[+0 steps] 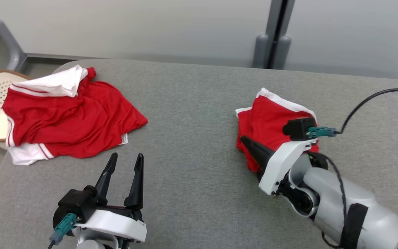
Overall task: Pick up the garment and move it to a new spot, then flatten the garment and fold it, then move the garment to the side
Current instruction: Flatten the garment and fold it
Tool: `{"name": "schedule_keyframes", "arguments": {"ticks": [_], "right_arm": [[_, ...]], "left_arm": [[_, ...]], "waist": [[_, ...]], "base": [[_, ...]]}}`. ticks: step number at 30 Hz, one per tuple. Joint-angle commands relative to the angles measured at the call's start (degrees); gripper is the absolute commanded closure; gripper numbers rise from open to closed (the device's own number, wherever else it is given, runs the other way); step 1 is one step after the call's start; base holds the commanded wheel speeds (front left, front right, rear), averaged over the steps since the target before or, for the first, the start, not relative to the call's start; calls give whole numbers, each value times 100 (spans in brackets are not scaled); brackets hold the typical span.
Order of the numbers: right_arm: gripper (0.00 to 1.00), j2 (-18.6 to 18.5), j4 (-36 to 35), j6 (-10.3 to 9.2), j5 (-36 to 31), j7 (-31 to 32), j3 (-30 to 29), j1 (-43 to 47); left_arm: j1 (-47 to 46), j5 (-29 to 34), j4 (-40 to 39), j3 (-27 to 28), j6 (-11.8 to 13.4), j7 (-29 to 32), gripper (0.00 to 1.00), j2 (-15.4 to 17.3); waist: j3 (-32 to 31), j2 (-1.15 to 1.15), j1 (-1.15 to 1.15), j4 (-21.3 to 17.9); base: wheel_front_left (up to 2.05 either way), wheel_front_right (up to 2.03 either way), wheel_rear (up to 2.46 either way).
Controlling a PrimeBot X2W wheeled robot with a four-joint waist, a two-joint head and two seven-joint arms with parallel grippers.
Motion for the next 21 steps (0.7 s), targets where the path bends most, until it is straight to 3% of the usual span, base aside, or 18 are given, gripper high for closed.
{"name": "schedule_keyframes", "arguments": {"ticks": [1,3,5,6,12,21], "right_arm": [[100,-147,-102,-2,-81,-235,-21,-88],[95,-285,-200,-2,-161,-507,-51,-114],[17,-439,-254,-2,-277,-724,-111,-169],[0,-509,-272,-2,-328,-806,-160,-180],[0,-790,-334,-2,-770,-987,-647,-118],[0,-944,-1040,-2,-2640,-992,-3172,977]], "left_arm": [[37,67,-48,60,-5,-2,0,19],[88,97,-85,119,13,-1,0,41],[133,124,-130,188,35,-2,0,77],[147,138,-151,229,40,-1,0,99],[228,139,-237,442,99,-1,0,196],[305,113,-311,733,168,-1,0,343]], "waist": [[-117,0,0,-181],[-194,0,0,-318],[-273,0,0,-464],[-308,0,0,-539],[-437,0,0,-941],[-505,0,0,-1422]], "base": [[0,0,0],[0,0,0],[0,0,0],[0,0,0],[0,0,0],[0,0,0]]}}
